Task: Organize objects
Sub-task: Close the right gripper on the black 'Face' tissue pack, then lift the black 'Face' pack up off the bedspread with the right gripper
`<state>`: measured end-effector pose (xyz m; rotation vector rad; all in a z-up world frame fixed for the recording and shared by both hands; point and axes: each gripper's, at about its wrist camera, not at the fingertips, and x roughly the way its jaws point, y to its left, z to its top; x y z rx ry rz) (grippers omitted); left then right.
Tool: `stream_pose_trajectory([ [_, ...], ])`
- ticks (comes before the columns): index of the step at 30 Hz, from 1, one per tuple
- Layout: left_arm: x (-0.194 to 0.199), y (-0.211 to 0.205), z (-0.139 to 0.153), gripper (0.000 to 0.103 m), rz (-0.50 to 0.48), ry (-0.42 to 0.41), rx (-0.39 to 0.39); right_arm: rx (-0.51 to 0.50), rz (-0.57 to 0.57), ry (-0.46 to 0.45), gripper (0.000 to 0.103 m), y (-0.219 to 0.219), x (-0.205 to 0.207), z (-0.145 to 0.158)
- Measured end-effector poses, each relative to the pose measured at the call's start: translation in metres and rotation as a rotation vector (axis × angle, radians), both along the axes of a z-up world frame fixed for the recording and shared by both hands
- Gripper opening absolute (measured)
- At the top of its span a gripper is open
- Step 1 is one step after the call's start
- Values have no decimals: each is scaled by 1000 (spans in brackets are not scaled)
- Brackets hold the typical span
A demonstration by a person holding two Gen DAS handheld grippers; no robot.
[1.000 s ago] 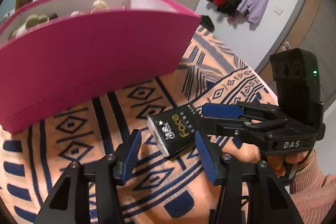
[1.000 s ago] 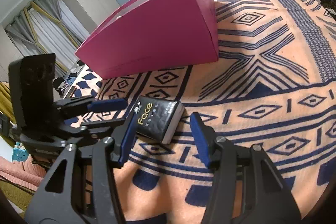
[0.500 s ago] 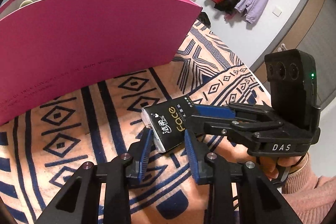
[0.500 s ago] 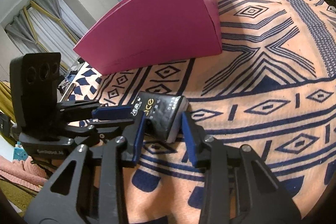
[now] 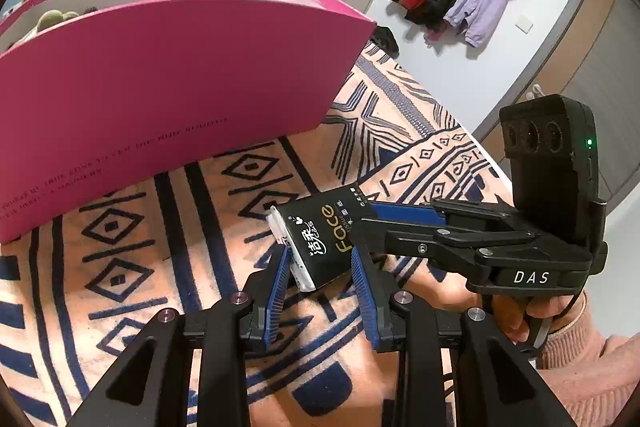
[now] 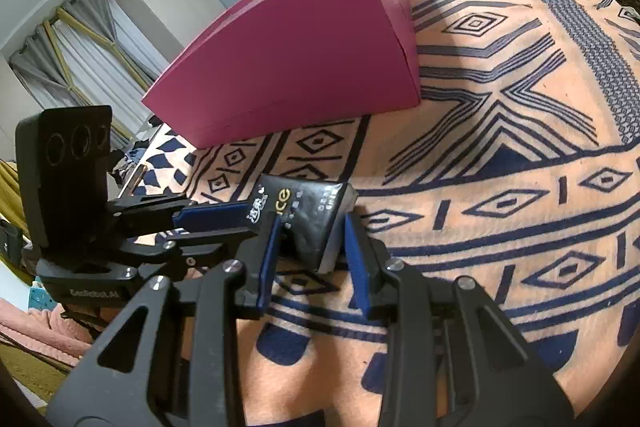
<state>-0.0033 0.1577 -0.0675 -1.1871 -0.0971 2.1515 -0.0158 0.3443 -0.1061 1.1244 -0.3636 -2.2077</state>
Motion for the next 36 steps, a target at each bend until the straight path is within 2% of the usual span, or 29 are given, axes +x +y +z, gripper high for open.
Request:
stream_pose_trajectory([
  [36, 8, -9, 36, 32, 10, 121, 23, 2, -4, 122, 36, -6, 7, 41],
])
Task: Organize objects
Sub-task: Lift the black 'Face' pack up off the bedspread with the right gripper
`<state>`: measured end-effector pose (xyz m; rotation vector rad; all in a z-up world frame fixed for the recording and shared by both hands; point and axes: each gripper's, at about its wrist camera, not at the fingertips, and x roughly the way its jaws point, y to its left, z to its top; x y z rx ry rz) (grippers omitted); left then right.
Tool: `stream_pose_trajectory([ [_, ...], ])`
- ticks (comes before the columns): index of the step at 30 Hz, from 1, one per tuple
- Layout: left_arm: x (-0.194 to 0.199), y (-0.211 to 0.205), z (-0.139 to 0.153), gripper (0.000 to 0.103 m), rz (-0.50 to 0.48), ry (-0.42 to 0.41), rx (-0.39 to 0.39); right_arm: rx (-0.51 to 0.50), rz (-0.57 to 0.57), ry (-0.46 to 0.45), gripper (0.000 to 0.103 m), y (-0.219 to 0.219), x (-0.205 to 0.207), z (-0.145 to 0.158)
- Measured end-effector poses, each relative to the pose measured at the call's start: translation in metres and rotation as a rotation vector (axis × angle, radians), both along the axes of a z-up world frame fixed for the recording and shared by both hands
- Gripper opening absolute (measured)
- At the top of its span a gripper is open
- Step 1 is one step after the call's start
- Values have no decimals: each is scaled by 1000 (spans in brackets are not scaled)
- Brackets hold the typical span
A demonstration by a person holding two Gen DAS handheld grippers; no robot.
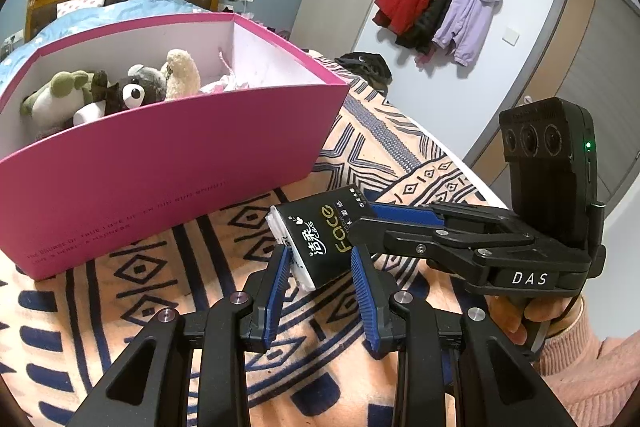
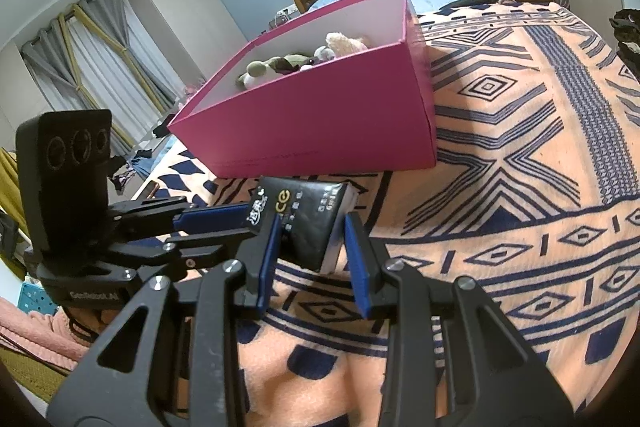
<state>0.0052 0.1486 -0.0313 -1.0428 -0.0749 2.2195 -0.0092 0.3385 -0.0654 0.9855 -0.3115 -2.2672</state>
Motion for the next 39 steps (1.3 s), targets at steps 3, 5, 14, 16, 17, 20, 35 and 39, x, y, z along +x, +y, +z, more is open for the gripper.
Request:
stream_pose_trajectory([
  [3, 0, -1, 2, 32, 0, 5, 2, 1, 0, 6, 36, 0, 0, 2],
  [5, 1, -1, 4, 32, 1, 7, 3, 2, 1, 8, 36, -1, 1, 3],
  [14, -1, 0, 6, 32, 8, 13, 2, 9, 2, 27, 36, -3, 0, 8],
  [16, -1, 0, 6, 32, 10, 15, 4, 13, 3, 33, 36, -4, 0, 10],
  [17, -1, -1, 7, 32, 12, 15, 5, 14, 3, 36, 36, -4, 0, 11],
  [20, -2, -1, 8, 32, 12, 19, 5, 12, 3, 42, 36, -4, 0, 12],
  [35, -4, 1, 16, 32, 9, 39, 8, 12, -4, 61, 36, -2, -3, 19],
  [39, -4, 1, 16, 32, 9, 41, 8, 13, -5, 64, 36, -1, -4, 20],
])
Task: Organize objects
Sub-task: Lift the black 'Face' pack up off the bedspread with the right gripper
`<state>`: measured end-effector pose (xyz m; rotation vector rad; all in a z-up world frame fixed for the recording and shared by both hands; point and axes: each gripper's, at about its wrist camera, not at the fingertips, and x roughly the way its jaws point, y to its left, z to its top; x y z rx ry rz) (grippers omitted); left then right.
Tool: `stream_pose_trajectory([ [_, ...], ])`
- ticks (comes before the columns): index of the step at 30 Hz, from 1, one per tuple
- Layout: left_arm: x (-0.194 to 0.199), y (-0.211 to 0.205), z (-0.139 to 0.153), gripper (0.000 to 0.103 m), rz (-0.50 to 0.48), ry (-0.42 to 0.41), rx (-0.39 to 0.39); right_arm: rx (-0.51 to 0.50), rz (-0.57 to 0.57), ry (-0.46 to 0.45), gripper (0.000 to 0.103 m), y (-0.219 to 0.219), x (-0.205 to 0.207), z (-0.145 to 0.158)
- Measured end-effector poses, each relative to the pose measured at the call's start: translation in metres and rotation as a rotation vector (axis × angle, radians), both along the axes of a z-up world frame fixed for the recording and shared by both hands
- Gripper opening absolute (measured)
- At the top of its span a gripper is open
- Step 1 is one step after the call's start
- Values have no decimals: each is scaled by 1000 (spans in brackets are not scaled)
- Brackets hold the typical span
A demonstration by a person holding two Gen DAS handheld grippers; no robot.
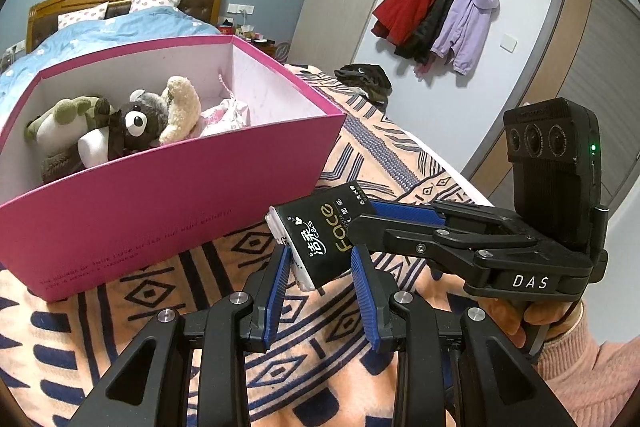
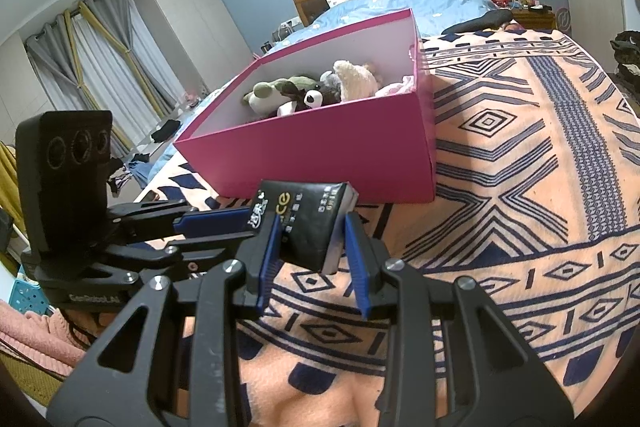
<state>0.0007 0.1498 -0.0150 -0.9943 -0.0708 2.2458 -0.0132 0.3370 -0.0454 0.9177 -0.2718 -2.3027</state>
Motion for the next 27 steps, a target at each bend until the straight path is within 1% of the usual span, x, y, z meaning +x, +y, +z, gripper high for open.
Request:
stream_pose_trajectory([
  [27, 0, 3, 8, 32, -2, 18, 3, 4, -3, 14, 36, 0, -4, 7],
])
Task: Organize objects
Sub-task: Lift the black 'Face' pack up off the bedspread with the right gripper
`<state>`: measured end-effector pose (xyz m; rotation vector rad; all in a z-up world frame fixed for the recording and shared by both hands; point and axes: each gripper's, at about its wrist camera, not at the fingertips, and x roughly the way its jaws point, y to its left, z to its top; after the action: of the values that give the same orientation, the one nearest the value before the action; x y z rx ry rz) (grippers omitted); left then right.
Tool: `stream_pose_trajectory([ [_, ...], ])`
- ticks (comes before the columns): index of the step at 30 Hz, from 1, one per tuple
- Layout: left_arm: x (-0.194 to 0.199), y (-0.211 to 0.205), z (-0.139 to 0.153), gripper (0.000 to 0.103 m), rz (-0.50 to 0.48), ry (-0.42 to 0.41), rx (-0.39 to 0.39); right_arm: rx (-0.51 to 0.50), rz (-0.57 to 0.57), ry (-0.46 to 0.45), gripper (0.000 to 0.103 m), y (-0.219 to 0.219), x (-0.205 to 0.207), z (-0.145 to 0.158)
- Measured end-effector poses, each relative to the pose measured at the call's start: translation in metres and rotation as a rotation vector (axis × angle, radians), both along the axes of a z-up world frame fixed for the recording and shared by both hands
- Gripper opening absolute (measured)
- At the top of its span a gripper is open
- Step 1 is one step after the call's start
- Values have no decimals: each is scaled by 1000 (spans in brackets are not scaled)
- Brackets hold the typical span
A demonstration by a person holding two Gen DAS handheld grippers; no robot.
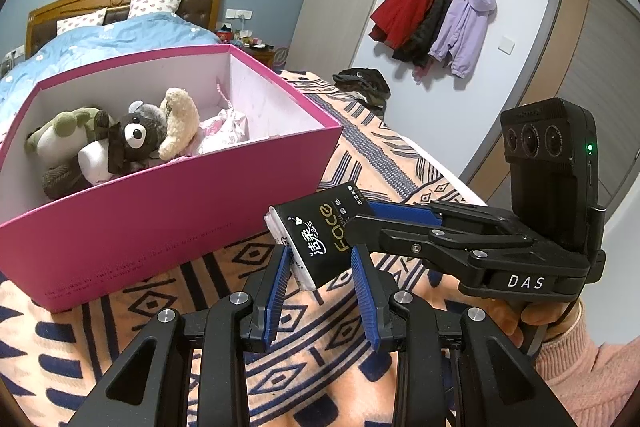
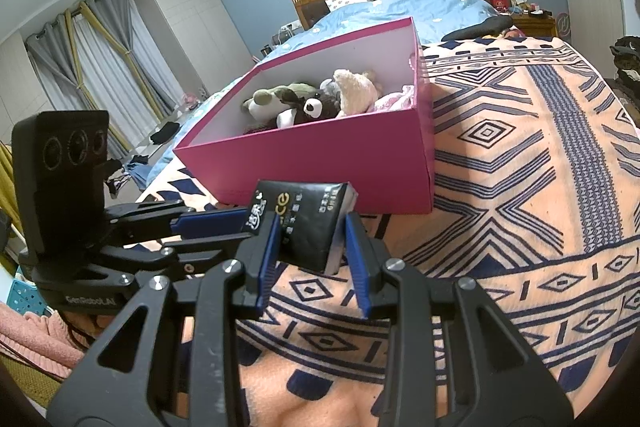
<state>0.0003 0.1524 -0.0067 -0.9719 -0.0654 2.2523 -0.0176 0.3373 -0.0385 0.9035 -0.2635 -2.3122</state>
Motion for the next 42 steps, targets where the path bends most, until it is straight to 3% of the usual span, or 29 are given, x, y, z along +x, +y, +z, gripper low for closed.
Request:
stream_pose_trajectory([
  [42, -5, -3, 9, 32, 10, 34, 4, 4, 8, 31, 37, -3, -5, 10],
])
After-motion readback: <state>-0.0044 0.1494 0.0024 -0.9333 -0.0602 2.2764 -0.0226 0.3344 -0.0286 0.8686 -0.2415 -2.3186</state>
